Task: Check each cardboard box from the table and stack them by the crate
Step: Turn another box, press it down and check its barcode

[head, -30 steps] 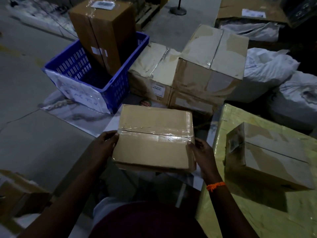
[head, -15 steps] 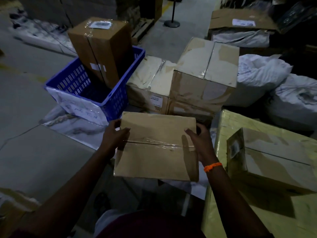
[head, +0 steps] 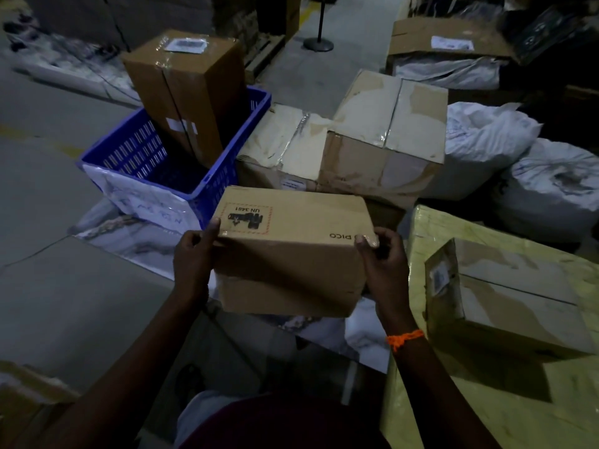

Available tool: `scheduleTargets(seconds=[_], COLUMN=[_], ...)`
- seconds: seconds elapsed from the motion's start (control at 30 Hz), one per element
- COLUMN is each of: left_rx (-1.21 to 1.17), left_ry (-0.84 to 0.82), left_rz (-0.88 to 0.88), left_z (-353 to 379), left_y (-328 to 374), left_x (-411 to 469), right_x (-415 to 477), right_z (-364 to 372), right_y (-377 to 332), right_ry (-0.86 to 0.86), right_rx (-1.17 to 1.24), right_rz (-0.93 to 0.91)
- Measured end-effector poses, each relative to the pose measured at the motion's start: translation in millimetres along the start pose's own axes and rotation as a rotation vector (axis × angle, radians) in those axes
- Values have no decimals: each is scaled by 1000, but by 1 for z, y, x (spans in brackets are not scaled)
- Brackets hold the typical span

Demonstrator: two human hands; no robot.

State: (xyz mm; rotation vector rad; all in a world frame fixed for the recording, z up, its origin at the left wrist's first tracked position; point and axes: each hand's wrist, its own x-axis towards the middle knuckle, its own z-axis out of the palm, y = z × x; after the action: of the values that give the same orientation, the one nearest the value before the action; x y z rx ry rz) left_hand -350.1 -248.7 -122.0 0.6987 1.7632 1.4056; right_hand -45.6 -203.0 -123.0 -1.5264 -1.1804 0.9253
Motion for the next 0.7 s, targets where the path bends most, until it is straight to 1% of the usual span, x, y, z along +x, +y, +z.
scheduleTargets(seconds=[0.13, 0.23, 0.37, 0.47, 0.53, 0.57, 0.63, 0.67, 0.7], left_rx=[-10, -25, 55, 95, 114, 173, 401, 546, 684], left_ry=[-4, 7, -68, -54, -60, -35, 20, 9, -47], left_rz=[-11, 26, 48, 29, 64, 123, 337, 483, 631], left_z=[-4, -8, -18, -23, -19, -17, -11, -7, -1], left_y=[-11, -20, -39, -43, -38, -35, -28, -24, -20], left_x=[-8, -21, -34, -33, -36, -37, -36, -35, -33], right_x=[-15, -28, -41, -42, -43, -43, -44, -43, -40], right_z=[-2, -3, -2, -3, -2, -2, 1, 4, 8], right_y=[6, 17, 33, 34, 31, 31, 27, 24, 20], right_ry=[51, 82, 99, 104, 101, 95, 61, 44, 34], right_rx=[9, 5, -32, -41, -80, -118, -232, -317, -422], right_rz=[-15, -41, -76, -79, -106, -138, -252, -330, -420])
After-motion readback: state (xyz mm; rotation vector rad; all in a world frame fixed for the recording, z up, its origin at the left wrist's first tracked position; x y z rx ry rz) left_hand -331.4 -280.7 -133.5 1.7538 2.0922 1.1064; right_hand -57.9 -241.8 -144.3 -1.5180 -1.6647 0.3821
